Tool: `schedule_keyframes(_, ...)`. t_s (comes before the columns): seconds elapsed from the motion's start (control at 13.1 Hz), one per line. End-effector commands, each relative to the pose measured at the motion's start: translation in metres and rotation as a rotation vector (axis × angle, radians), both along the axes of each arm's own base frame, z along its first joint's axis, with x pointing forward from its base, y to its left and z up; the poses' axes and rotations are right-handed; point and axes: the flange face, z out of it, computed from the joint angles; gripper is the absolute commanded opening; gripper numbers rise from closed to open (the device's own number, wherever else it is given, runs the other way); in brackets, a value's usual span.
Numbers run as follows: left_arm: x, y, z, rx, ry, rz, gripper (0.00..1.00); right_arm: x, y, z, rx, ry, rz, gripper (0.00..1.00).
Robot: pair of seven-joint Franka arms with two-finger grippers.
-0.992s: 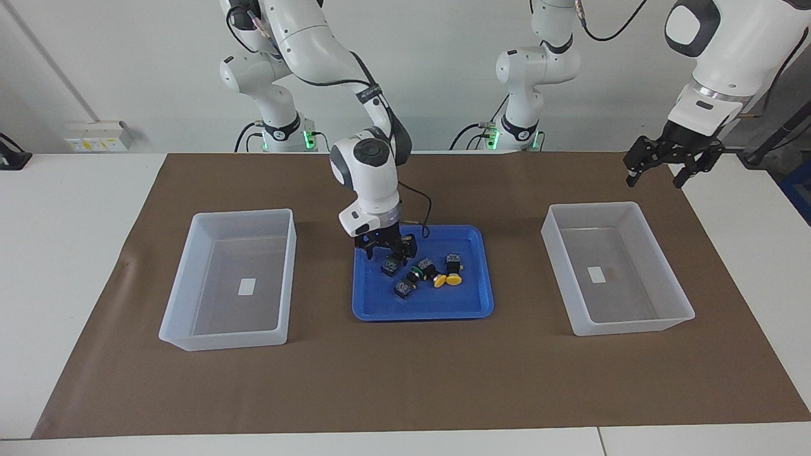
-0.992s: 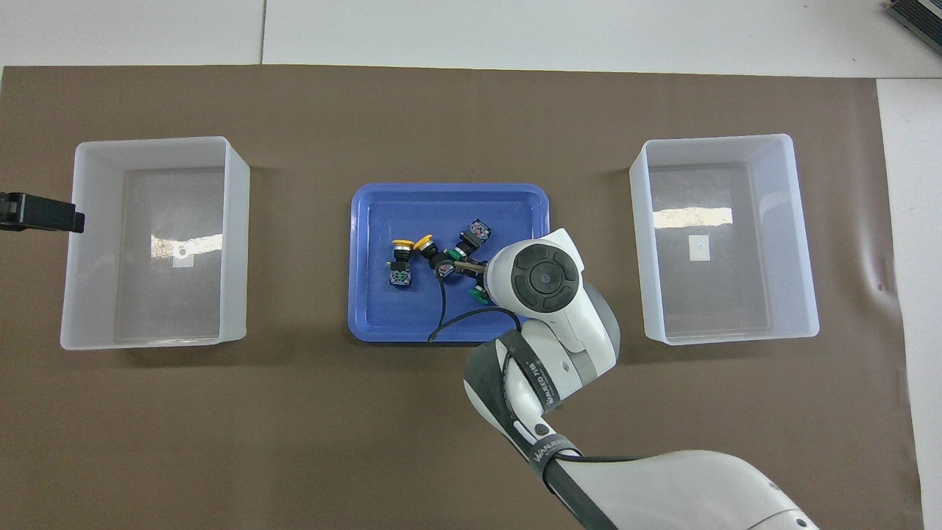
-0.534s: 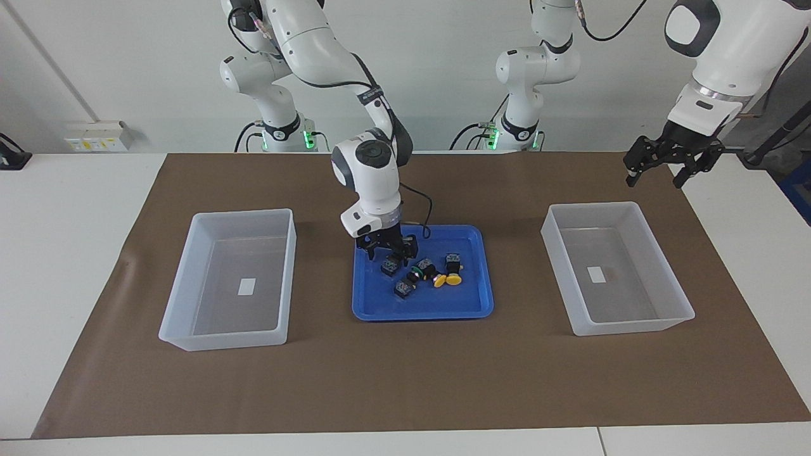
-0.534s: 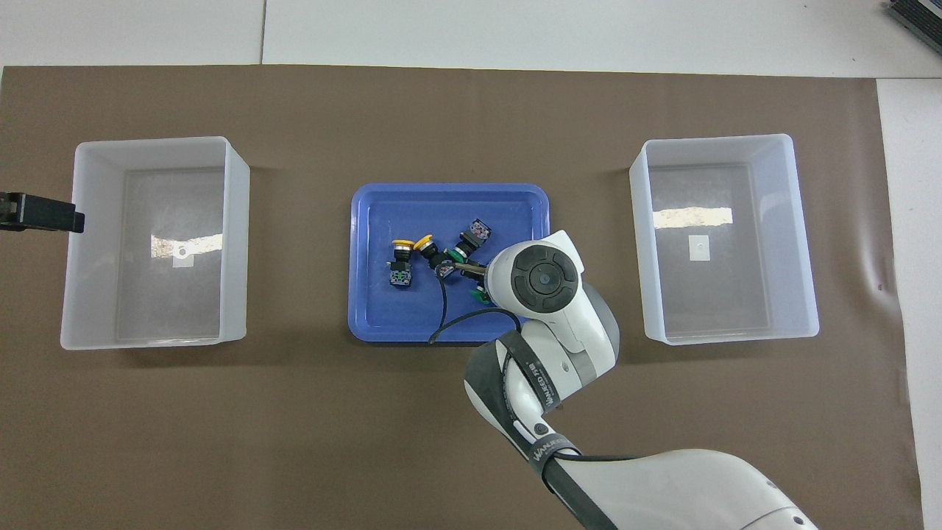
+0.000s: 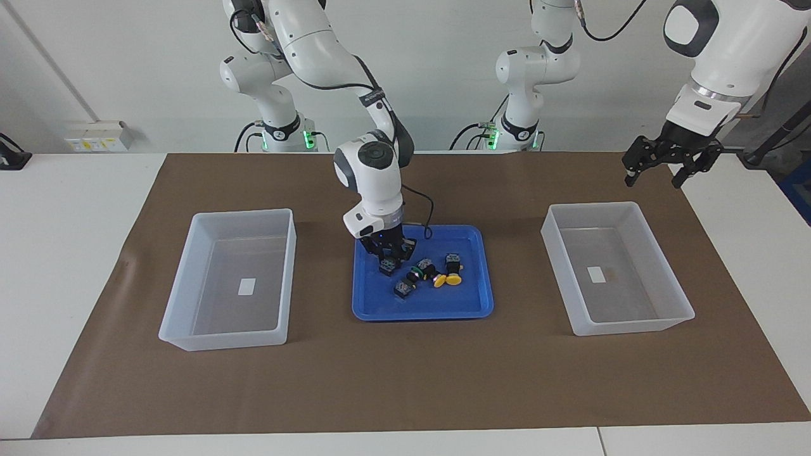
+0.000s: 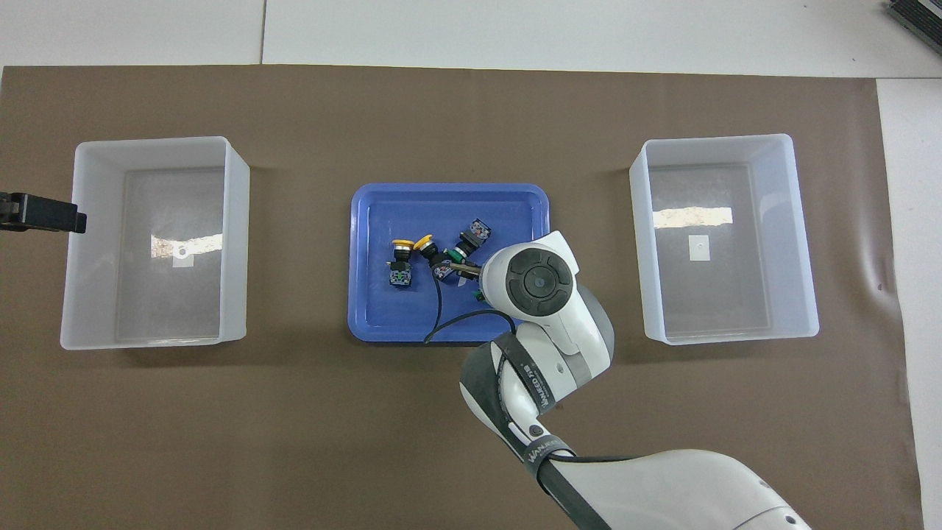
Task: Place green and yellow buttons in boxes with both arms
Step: 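Carry the green button into the bin beside the right gripper and release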
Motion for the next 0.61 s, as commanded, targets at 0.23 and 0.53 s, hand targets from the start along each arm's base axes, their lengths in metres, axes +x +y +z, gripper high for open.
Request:
schedule_keyframes(0.23, -0.003, 0.004, 0.004, -0.009, 0.003, 0.009, 1.0, 0.029, -0.032, 0.095, 0.025, 0.015, -0.076, 0.0)
schedule_keyframes(0.53, -0.005, 0.004, 0.005, -0.01, 0.013, 0.01, 1.0, 0.048, -0.115, 0.161, 0.013, -0.026, -0.031, 0.0)
